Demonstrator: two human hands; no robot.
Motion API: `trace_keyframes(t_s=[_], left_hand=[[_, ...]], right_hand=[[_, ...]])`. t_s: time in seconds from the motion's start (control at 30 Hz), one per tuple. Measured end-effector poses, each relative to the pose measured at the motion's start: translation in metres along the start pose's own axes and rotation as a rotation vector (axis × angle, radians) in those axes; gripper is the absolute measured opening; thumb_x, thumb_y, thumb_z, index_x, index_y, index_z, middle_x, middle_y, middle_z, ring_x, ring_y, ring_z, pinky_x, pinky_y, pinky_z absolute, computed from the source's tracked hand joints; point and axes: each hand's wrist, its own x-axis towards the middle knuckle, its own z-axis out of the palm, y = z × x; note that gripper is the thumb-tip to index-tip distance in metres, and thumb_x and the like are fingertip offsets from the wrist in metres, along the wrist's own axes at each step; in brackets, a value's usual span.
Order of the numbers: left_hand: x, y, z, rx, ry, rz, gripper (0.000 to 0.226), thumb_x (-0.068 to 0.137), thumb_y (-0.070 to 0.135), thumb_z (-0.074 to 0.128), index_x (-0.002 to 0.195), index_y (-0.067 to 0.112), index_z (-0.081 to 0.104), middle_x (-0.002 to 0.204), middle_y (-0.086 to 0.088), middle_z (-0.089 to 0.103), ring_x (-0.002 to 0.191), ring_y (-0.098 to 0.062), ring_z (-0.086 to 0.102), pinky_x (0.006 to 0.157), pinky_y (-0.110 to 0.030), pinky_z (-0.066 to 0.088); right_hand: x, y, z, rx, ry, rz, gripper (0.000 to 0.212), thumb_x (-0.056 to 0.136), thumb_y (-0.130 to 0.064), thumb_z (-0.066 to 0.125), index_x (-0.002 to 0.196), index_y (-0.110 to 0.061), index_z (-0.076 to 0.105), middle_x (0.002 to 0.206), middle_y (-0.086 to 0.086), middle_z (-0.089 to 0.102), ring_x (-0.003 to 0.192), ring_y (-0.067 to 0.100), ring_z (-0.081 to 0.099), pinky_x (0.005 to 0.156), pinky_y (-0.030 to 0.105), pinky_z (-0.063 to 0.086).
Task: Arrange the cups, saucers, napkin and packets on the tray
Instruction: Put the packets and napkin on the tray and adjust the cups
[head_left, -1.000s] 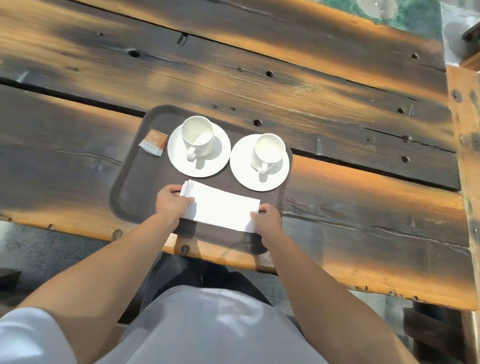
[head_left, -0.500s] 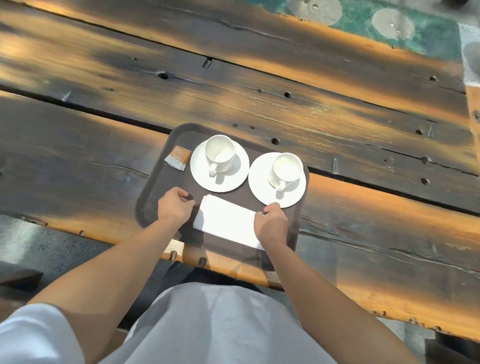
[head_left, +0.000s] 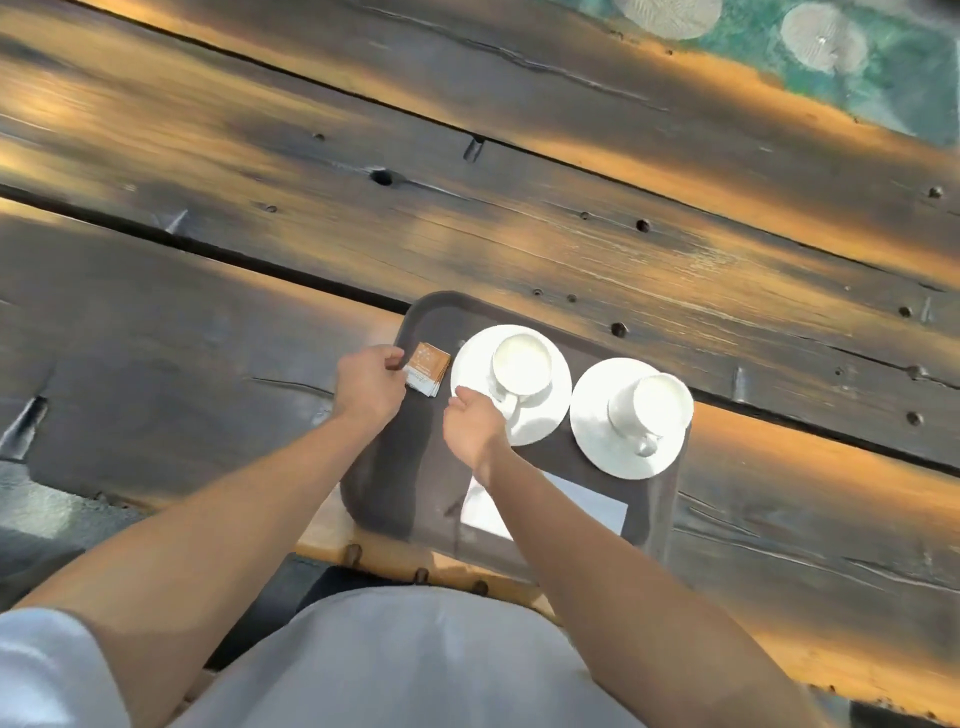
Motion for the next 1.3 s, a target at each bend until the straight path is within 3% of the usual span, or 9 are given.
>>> trace_keyframes(t_s=[0.17, 0.23, 0.33, 0.5, 0.63, 0.87, 1.0, 1.17, 1.3], left_hand=[[0.037, 0.008, -0.002, 0.220, -0.173, 0.113, 0.023, 0.089, 0.013, 0.066, 0.111, 0.006, 0.071, 0.110, -0.015, 0.071, 0.103, -0.033, 0.065, 0.084, -0.039, 0.052], [0.045, 0.008, 0.000, 0.272, -0.243, 0.114, 0.015, 0.089, 0.011, 0.063, 0.101, 0.008, 0.071, 0.102, -0.014, 0.071, 0.094, -0.032, 0.065, 0.071, -0.037, 0.052], [0.055, 0.005, -0.001, 0.308, -0.314, 0.093, 0.011, 0.089, 0.008, 0.060, 0.092, 0.009, 0.070, 0.091, -0.012, 0.069, 0.084, -0.029, 0.063, 0.063, -0.034, 0.047], [0.065, -0.005, 0.006, 0.234, -0.379, 0.024, 0.013, 0.084, 0.007, 0.063, 0.081, 0.012, 0.074, 0.083, -0.010, 0.068, 0.080, -0.029, 0.065, 0.068, -0.035, 0.057], [0.068, -0.007, 0.007, 0.199, -0.421, 0.002, 0.008, 0.082, 0.015, 0.075, 0.089, 0.013, 0.075, 0.089, -0.010, 0.069, 0.081, -0.027, 0.065, 0.073, -0.033, 0.057], [0.071, 0.004, 0.006, 0.286, -0.445, 0.072, 0.022, 0.087, 0.029, 0.069, 0.093, 0.008, 0.066, 0.091, -0.014, 0.066, 0.085, -0.033, 0.064, 0.065, -0.034, 0.050], [0.071, 0.011, 0.007, 0.339, -0.430, 0.136, 0.015, 0.088, 0.013, 0.061, 0.100, 0.011, 0.068, 0.100, -0.014, 0.066, 0.090, -0.033, 0.063, 0.069, -0.036, 0.051], [0.071, 0.007, 0.009, 0.314, -0.426, 0.155, 0.024, 0.088, 0.007, 0.054, 0.101, 0.016, 0.072, 0.097, -0.011, 0.066, 0.084, -0.029, 0.061, 0.068, -0.033, 0.050], [0.071, 0.005, 0.010, 0.284, -0.435, 0.145, 0.025, 0.088, 0.006, 0.054, 0.102, 0.016, 0.072, 0.093, -0.011, 0.067, 0.083, -0.027, 0.061, 0.065, -0.032, 0.048]], right_hand=[[0.019, -0.034, 0.012, -0.120, 0.080, 0.051, 0.033, 0.094, -0.006, 0.045, 0.123, -0.003, 0.060, 0.123, 0.028, 0.060, 0.115, 0.044, 0.057, 0.096, 0.046, 0.050], [0.026, -0.041, 0.017, -0.221, 0.106, 0.055, 0.019, 0.090, -0.004, 0.048, 0.102, -0.012, 0.060, 0.107, 0.025, 0.065, 0.101, 0.041, 0.062, 0.080, 0.039, 0.053], [0.035, -0.051, 0.023, -0.377, 0.159, 0.047, 0.014, 0.085, -0.003, 0.052, 0.076, -0.013, 0.052, 0.087, 0.015, 0.066, 0.076, 0.030, 0.057, 0.062, 0.026, 0.036], [0.044, -0.057, 0.033, -0.454, 0.138, 0.059, 0.019, 0.090, -0.007, 0.052, 0.104, -0.006, 0.066, 0.106, 0.014, 0.071, 0.096, 0.033, 0.065, 0.070, 0.026, 0.040], [0.047, -0.053, 0.034, -0.433, 0.152, 0.027, 0.023, 0.089, -0.004, 0.049, 0.107, -0.006, 0.064, 0.106, 0.014, 0.070, 0.098, 0.034, 0.064, 0.072, 0.025, 0.039], [0.051, -0.053, 0.035, -0.438, 0.131, 0.034, 0.021, 0.093, -0.011, 0.049, 0.104, -0.002, 0.064, 0.108, 0.018, 0.070, 0.099, 0.036, 0.063, 0.072, 0.027, 0.039], [0.051, -0.053, 0.033, -0.446, 0.107, 0.028, 0.022, 0.090, -0.005, 0.048, 0.102, -0.001, 0.066, 0.108, 0.019, 0.070, 0.101, 0.039, 0.062, 0.076, 0.030, 0.043], [0.054, -0.051, 0.030, -0.436, 0.094, 0.029, 0.023, 0.090, -0.003, 0.048, 0.103, 0.000, 0.066, 0.109, 0.021, 0.069, 0.101, 0.039, 0.062, 0.077, 0.031, 0.043], [0.057, -0.047, 0.026, -0.423, 0.089, 0.028, 0.015, 0.089, -0.001, 0.046, 0.086, -0.008, 0.058, 0.093, 0.018, 0.065, 0.082, 0.035, 0.054, 0.069, 0.028, 0.035]])
